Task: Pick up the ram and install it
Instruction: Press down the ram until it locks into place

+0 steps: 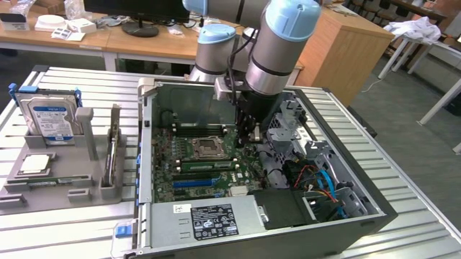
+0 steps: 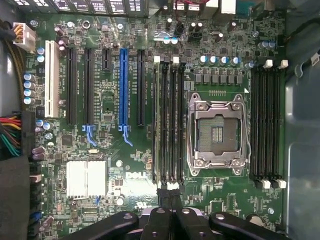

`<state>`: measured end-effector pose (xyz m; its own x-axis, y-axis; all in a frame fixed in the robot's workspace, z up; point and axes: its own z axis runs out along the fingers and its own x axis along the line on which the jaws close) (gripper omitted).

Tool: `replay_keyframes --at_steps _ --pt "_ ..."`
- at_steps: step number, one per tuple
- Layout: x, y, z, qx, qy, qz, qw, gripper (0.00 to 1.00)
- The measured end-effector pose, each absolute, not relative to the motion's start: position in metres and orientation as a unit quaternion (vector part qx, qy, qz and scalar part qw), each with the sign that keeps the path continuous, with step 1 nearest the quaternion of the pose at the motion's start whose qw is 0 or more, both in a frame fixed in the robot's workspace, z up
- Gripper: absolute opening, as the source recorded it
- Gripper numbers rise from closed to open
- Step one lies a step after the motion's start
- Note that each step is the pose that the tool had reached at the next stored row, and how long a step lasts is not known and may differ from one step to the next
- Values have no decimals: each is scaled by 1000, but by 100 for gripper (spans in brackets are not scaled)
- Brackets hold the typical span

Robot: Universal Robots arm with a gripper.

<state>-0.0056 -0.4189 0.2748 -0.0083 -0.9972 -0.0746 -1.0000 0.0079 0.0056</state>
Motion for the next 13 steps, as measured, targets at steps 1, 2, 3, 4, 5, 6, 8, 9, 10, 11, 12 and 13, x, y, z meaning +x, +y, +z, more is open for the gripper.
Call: replay_keyframes --at_steps 1,2,3,4,5,6,8,9,10,11,12,13 --pt "-6 -419 274 -704 709 28 25 11" --pt "-6 -419 273 -704 709 28 25 11" --pt "-6 -419 272 -704 709 28 25 11" --pt "-6 -419 272 -704 709 28 25 11" --pt "-6 -419 271 -704 709 28 25 11" --pt "-6 -419 270 -704 709 28 25 11" --pt "-6 -419 269 -704 709 28 25 11" --pt "-6 -419 268 -704 709 28 25 11" --pt "-6 -419 268 -704 709 28 25 11" --pt "-6 -419 267 -704 709 28 25 11" --pt "-6 -419 266 -704 709 28 25 11" --pt "-6 -419 265 -704 709 28 25 11"
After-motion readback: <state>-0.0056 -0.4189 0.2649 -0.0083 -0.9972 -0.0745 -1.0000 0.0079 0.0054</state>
